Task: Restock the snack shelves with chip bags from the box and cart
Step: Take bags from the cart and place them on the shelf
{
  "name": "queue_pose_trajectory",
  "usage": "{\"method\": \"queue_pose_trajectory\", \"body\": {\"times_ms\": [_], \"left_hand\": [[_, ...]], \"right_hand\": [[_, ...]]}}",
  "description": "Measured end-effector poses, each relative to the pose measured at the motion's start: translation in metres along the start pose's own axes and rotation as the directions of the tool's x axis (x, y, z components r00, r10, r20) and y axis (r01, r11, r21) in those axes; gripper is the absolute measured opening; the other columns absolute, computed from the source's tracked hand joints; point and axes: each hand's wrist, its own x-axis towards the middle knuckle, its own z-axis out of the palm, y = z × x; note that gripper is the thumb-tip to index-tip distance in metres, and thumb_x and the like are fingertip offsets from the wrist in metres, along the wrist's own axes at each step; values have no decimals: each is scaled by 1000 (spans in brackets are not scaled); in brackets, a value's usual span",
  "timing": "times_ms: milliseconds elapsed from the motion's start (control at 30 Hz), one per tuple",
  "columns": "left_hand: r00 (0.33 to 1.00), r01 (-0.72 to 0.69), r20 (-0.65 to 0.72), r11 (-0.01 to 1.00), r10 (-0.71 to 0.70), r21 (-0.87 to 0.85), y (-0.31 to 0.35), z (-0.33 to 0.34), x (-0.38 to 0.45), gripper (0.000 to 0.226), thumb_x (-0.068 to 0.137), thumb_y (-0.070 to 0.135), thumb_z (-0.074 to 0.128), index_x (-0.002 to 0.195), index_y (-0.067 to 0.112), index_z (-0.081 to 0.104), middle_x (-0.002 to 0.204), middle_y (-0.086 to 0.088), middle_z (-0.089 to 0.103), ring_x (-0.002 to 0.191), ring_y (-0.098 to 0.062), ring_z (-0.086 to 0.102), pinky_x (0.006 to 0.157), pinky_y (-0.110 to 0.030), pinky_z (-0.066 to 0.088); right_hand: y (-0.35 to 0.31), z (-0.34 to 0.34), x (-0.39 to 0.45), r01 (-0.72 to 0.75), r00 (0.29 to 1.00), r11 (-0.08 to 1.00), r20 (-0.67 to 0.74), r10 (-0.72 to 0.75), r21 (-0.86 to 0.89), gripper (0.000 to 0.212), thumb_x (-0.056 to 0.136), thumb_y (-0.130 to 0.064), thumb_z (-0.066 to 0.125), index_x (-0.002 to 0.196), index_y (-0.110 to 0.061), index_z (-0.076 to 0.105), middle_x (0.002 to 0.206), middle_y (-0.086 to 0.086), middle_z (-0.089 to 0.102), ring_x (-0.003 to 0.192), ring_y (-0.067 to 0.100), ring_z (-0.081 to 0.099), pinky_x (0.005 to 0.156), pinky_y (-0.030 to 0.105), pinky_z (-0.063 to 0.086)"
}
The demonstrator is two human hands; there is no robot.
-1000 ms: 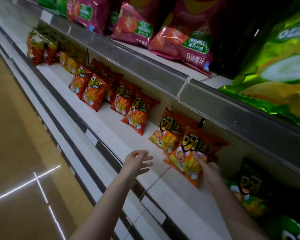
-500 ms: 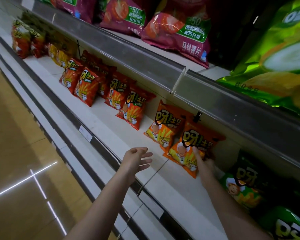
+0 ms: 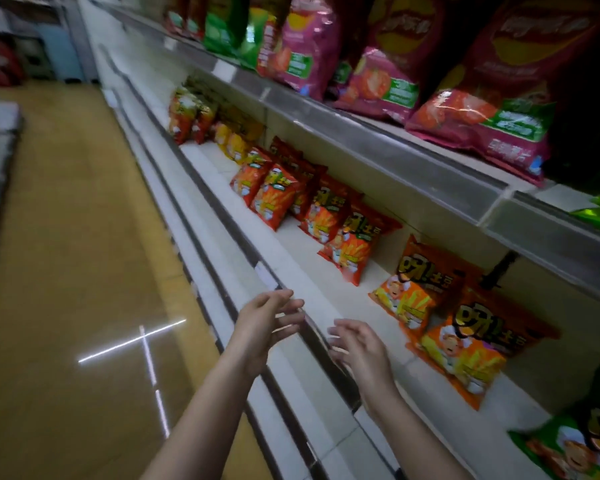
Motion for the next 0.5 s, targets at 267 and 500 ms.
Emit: {"method": "queue_pose_trajectory", "body": {"times_ms": [267, 500], "left_hand": [[804, -334, -549, 938, 231, -95, 24, -136, -108, 15, 99, 8, 46, 92, 13, 59, 86, -8, 68, 65, -14, 66, 61, -21, 54], [461, -420, -839, 904, 289, 80, -10, -184, -259, 18, 100, 7, 44, 90, 16, 56, 84, -3, 67, 68, -15, 62, 53, -15, 48]], "right_hand": [[-11, 135, -61, -109, 825, 990, 564, 39, 89, 11, 97, -5, 52, 101, -8, 63, 85, 6, 70, 73, 17, 63, 68, 28, 52], [8, 196, -155, -258, 463, 966, 880, 104, 21, 14, 97, -2, 46, 97, -6, 59, 78, 8, 67, 64, 16, 59, 57, 23, 51]]}}
